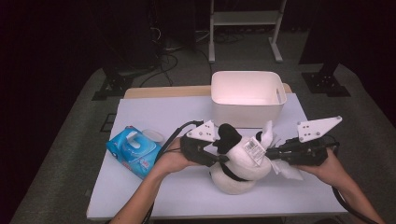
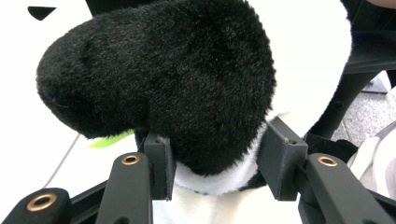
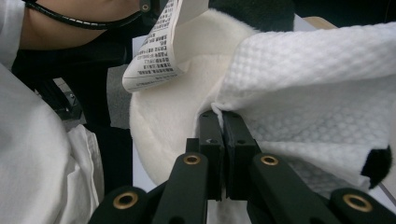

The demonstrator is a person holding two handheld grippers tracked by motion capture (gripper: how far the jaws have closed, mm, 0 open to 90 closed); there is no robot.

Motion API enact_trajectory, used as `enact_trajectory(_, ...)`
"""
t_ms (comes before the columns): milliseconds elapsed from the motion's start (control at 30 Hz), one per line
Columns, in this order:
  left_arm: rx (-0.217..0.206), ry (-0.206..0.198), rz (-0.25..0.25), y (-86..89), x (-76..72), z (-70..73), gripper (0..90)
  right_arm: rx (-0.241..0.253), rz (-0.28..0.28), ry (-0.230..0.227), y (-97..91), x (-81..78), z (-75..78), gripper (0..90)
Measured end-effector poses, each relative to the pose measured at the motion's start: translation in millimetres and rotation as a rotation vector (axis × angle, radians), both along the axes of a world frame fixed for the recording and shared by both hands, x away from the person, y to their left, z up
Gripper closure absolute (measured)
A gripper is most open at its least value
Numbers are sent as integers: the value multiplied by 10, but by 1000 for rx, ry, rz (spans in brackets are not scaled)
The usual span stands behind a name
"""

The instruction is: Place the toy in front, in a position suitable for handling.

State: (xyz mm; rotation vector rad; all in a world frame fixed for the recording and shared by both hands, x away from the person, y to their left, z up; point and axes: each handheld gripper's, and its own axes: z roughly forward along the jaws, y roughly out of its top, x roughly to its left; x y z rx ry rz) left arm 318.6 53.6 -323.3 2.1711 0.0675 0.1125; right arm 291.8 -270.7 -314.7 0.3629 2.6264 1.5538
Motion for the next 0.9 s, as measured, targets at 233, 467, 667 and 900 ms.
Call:
enact_trajectory(233, -15, -9, -13, 20, -29, -21, 536, -9, -22, -11, -74, 42, 76, 870)
enact_trajectory(467, -24, -5, -25, 29, -33, -30, 539, -5, -38, -14, -97, 143, 118, 870)
enact_trajectory(667, -19, -16, -44, 26, -47, -24, 539, -11, -60, -22, -87, 254, 171, 870)
enact_trajectory(900, -25, -5, -26, 35, -45, -35, 539, -22, -63, -15, -33, 366, 180, 867)
